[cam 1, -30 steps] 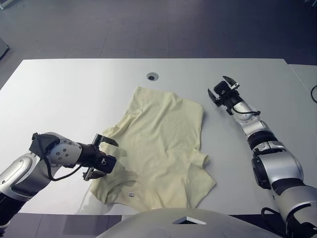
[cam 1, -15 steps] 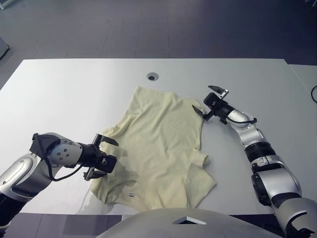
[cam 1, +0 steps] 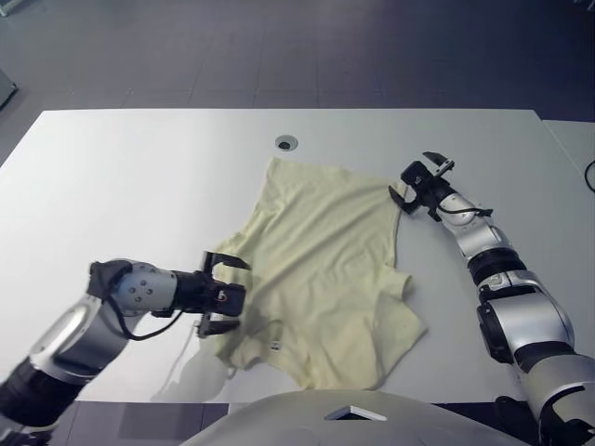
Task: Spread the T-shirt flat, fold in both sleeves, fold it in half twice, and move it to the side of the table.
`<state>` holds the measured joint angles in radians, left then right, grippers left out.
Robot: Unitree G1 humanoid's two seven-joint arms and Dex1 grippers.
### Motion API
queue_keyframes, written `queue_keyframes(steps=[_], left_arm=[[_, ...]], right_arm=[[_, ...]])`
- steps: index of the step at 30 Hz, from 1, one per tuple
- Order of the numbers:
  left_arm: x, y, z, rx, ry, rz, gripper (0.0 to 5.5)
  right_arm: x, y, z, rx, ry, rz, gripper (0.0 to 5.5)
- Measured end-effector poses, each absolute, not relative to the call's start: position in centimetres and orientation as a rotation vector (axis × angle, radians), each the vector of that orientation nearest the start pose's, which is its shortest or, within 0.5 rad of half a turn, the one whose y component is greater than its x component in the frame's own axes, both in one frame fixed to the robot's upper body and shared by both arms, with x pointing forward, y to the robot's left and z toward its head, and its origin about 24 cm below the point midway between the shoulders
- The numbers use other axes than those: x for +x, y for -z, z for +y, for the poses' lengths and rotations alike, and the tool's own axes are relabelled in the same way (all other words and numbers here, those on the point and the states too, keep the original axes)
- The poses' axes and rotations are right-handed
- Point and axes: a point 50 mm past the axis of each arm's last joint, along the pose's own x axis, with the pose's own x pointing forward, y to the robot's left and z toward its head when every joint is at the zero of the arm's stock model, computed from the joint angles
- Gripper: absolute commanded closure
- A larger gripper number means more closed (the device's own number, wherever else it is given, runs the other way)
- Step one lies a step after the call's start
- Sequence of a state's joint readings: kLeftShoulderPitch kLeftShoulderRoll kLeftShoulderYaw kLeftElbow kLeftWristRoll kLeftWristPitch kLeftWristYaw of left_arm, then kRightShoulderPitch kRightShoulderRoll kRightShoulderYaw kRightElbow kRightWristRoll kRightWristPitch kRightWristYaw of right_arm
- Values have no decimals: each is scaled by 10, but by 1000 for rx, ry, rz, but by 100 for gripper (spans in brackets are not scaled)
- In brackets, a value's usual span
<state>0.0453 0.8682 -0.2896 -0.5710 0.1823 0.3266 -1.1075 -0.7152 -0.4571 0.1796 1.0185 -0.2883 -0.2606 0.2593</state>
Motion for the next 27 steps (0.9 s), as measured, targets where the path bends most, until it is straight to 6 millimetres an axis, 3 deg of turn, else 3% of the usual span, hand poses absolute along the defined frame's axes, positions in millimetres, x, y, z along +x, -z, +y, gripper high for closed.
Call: queue_keyframes(steps=[3, 6, 9, 12, 18, 22, 27], left_arm=[[193, -88, 154, 820, 1235, 427, 10], [209, -111, 146, 740, 1166, 338, 10], [218, -136, 155, 696, 1139, 319, 10], [218, -155, 172, 702, 1144, 342, 10], [223, -170, 209, 673, 982, 430, 10], [212, -158, 230, 532, 894, 562, 10], [180, -131, 274, 308, 746, 856, 10]], right_arm=[[369, -75, -211, -762, -364, 111, 12], [371, -97, -203, -717, -388, -5, 12], [362, -121, -203, -675, -396, -105, 12], [346, -130, -209, -638, -374, -121, 12], [293, -129, -222, -471, -294, -14, 12], [246, -119, -231, -325, -229, 100, 12], [167, -111, -247, -97, -39, 291, 12]])
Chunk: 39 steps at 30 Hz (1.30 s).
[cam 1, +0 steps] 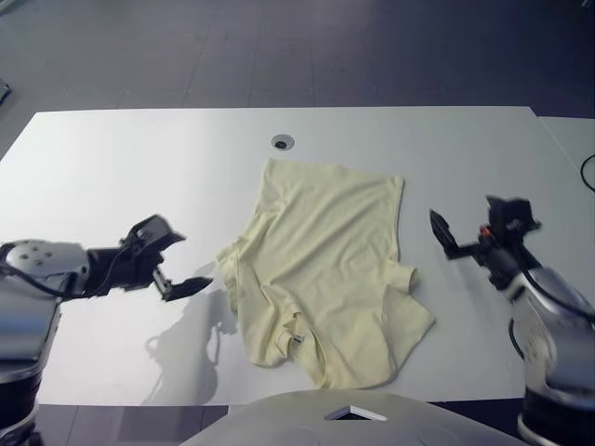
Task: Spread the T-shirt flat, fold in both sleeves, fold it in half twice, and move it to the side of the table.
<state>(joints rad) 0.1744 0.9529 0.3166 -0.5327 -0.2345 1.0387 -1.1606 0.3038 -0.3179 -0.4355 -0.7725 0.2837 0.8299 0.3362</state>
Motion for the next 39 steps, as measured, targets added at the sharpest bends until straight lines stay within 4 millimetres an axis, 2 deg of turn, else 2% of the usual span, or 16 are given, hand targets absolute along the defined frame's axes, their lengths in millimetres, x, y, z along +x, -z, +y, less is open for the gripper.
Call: queue_keyframes(steps=[1, 2, 4, 9, 13, 20, 32, 35, 39], left_arm=[[174, -126, 282, 265, 701, 914, 10], [173, -123, 284, 232, 679, 932, 10], [175, -117, 278, 182, 665, 924, 10], [167, -87, 251, -20, 663, 940, 102], [163, -84, 248, -9, 642, 935, 170], [157, -74, 225, -72, 652, 882, 287], [154, -66, 209, -114, 678, 886, 498], [153, -64, 206, -123, 691, 893, 543], [152, -63, 205, -125, 691, 889, 547]], right_arm=[[153, -111, -248, -69, 7, 326, 12], [148, -110, -247, -44, 30, 346, 12], [148, -113, -243, -14, 33, 343, 12], [156, -118, -238, 13, 16, 323, 10], [157, -119, -238, 12, 1, 332, 10], [175, -123, -234, 3, -50, 314, 10], [182, -122, -228, 3, -84, 322, 10], [183, -121, -228, 2, -87, 329, 10], [184, -120, -227, 2, -93, 333, 10]])
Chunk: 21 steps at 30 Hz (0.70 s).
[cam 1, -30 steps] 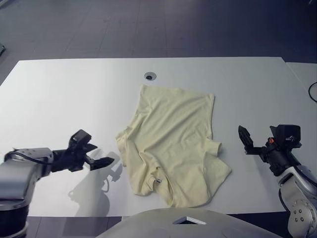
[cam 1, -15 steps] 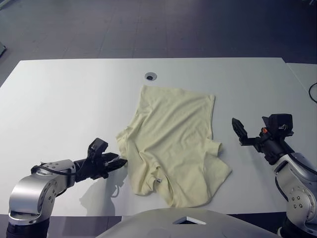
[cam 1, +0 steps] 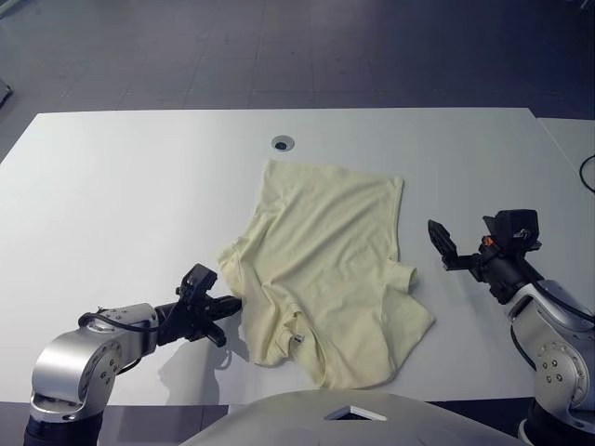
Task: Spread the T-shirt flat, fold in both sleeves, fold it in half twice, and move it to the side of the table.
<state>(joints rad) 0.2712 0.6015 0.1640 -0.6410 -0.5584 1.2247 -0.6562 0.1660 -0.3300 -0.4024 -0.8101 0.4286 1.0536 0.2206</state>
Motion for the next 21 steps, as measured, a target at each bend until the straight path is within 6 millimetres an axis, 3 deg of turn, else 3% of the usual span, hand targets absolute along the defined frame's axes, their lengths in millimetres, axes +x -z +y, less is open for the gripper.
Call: queue_keyframes(steps=[7, 17, 21], left_arm=[[151, -63, 208, -142, 699, 897, 547], [154, -77, 248, -42, 709, 1004, 547], [156, -79, 255, -20, 737, 1036, 547]], right_arm=[[184, -120, -227, 4, -96, 333, 10], [167, -116, -215, -59, -137, 355, 10], [160, -113, -213, -13, -114, 359, 10]])
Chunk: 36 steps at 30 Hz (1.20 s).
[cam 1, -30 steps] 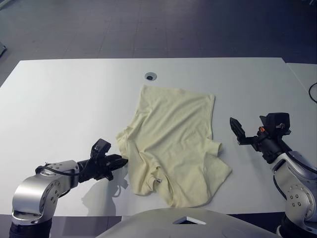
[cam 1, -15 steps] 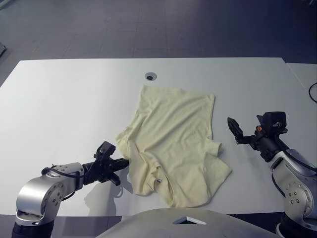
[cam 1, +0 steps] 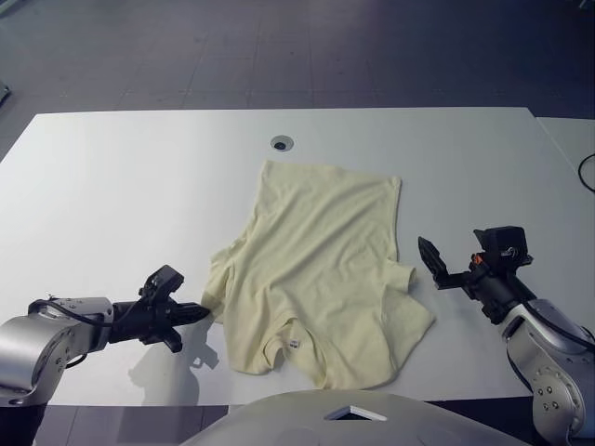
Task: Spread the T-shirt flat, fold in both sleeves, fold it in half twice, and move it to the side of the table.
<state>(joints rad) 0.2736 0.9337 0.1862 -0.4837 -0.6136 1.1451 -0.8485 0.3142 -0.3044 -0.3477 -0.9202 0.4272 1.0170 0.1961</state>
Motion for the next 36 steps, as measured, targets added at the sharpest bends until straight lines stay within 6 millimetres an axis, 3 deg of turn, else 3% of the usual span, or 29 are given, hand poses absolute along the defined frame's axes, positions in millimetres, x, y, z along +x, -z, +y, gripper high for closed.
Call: queue_keyframes(steps=[9, 16, 23, 27, 31, 36], left_arm=[[151, -80, 269, -12, 778, 1090, 547], [143, -80, 283, -36, 794, 1125, 547], [137, -80, 284, -58, 803, 1133, 547], [136, -81, 284, -61, 820, 1131, 547], [142, -84, 286, -45, 831, 1119, 547], [146, -84, 290, -34, 815, 1110, 547]], right_arm=[[141, -107, -226, 167, -91, 438, 10], [119, -87, -235, 475, -211, 621, 10], [110, -82, -238, 483, -285, 755, 10], [127, -91, -230, 461, -352, 674, 10], [157, -112, -216, 413, -436, 530, 10], [211, -122, -210, 81, -349, 426, 10]])
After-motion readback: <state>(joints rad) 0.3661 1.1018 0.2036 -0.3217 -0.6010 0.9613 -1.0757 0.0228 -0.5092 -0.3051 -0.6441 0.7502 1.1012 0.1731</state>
